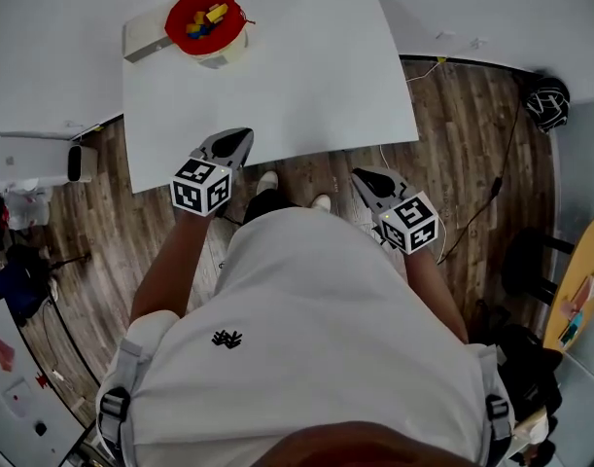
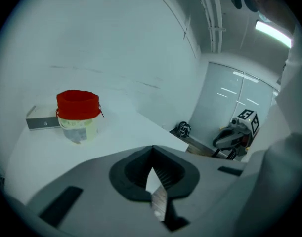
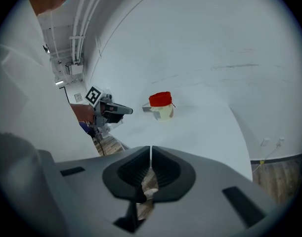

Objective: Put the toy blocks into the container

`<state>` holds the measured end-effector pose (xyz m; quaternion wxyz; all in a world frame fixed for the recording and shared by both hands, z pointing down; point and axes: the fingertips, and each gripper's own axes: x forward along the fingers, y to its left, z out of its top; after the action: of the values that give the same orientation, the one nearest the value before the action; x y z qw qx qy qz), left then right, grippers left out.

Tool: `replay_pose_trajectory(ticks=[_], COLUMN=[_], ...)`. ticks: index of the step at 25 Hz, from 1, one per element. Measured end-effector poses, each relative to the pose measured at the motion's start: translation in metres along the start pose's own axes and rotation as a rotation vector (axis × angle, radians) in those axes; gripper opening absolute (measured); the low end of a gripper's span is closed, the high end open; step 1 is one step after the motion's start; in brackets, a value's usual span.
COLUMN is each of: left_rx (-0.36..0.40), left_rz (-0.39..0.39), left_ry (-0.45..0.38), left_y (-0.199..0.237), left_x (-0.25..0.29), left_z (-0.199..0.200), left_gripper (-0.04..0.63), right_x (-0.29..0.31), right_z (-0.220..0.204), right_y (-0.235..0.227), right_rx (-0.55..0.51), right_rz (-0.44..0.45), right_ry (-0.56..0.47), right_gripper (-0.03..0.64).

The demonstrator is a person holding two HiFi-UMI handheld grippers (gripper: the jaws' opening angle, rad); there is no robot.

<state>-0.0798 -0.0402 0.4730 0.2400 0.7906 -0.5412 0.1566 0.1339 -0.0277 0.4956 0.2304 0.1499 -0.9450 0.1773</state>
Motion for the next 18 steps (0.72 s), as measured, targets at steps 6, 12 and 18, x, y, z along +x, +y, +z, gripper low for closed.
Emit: replay_pose_trajectory(ticks=[6, 12, 18], left_rx=[0.060, 0.109, 0.168], left_rz=[-0.073, -0.134, -0.117], left_ry=[0.031, 0.099, 0.096], left_y=[-0.069, -0.096, -0.102], left_x=[0.019, 0.027, 0.034], left_z=[-0.025, -0.042, -0.038], left_gripper=[0.006, 0.006, 0.006], right_x=[-0.018, -0.034, -0.036], right_z=[0.002, -0.004, -0.004], right_y=[0.001, 0.002, 0.002], right_rx=[-0.011, -0.001, 0.000], right_rz=[-0.009, -0.015, -0.017], right_ry=[-0.053, -0.086, -0.105], right_gripper=[0.011, 0.011, 0.009])
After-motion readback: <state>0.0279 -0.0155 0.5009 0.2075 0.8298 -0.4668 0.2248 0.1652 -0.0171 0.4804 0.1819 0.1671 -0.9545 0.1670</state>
